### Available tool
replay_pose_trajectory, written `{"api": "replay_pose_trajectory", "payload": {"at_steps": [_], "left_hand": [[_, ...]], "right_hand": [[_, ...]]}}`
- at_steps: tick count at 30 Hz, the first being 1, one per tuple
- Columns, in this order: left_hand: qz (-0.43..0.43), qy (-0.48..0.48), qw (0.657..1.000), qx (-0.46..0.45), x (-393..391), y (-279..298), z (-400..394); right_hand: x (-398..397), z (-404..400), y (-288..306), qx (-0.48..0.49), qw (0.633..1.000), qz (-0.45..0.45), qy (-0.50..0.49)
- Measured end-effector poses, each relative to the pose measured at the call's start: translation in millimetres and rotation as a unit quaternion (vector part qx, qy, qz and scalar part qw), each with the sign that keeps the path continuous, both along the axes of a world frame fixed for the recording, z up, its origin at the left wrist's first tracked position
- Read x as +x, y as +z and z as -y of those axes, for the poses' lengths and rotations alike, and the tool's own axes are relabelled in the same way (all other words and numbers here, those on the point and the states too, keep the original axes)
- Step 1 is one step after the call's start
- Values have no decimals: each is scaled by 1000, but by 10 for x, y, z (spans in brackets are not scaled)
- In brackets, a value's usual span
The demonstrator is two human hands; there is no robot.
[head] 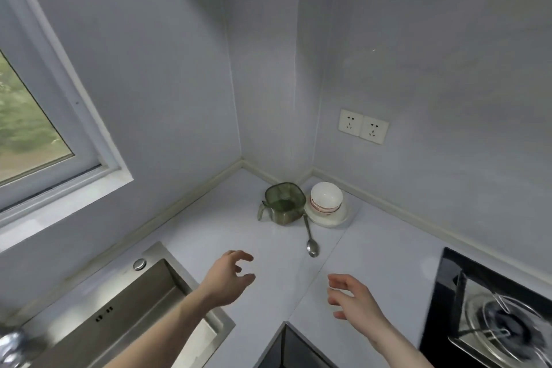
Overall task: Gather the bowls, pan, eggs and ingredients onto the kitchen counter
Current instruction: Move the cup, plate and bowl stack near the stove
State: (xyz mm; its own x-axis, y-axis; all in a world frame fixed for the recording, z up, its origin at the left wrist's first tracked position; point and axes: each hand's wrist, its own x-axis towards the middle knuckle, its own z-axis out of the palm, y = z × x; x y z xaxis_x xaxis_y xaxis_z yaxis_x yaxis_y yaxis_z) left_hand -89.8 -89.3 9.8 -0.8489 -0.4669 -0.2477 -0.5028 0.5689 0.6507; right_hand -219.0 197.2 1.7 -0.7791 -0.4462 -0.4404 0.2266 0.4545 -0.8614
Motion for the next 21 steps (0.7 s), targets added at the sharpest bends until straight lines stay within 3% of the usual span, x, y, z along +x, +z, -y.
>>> {"api": "replay_pose_trajectory", "payload": {"at_steps": [6,12,21], "left_hand": [[38,11,999,26,-649,-237,221],[55,25,998,33,-1176,-384,390],[74,58,995,32,-1528,-572,715]], "right_hand": [[-657,145,-231,30,997,56,-47],[-1340,441,-445,78,994,67,-33],[-1804,1055,-664,212,969,-37,124]]}}
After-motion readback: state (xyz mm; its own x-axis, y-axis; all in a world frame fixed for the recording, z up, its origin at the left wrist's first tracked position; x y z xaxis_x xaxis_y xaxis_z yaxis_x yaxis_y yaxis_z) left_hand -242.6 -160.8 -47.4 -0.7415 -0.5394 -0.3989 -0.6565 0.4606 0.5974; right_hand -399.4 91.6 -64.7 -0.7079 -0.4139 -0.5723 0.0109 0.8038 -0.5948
